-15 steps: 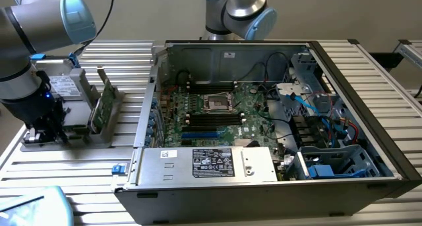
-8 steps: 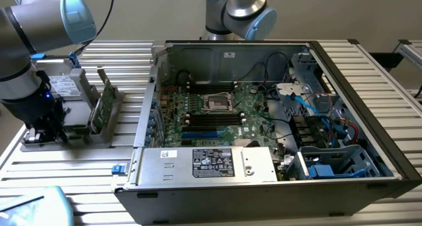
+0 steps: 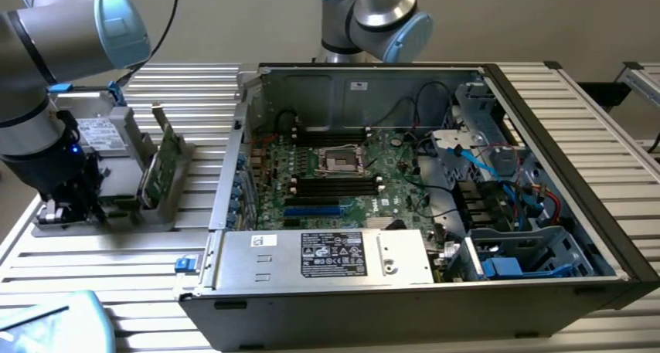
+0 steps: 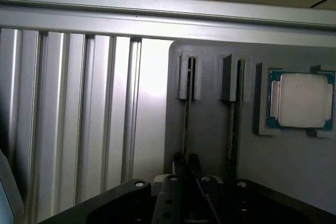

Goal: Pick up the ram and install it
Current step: 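Pick up the ram and move it above insertion slot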

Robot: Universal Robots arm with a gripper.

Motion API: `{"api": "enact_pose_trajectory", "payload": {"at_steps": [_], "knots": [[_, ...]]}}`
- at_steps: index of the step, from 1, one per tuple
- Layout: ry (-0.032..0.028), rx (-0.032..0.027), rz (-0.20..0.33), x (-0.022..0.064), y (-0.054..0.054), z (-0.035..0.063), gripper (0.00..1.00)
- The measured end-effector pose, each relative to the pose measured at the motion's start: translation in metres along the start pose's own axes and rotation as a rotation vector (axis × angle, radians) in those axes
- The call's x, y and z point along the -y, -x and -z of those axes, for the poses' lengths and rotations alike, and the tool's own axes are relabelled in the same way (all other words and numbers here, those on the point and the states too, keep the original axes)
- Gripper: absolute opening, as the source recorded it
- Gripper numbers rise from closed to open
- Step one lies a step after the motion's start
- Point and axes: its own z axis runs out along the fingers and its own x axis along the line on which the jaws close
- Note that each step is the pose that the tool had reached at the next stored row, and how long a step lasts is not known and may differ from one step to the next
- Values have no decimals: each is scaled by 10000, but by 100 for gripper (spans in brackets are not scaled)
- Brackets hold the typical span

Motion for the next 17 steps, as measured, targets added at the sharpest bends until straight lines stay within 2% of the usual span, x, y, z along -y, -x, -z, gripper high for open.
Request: {"api": "enact_pose_trajectory", "payload": {"at_steps": [2, 9, 17], "knots": [[0, 16, 1, 9, 0, 15, 14], [-8, 136, 8, 33, 0, 104, 14], [-12, 201, 11, 71, 2, 318, 14]]}}
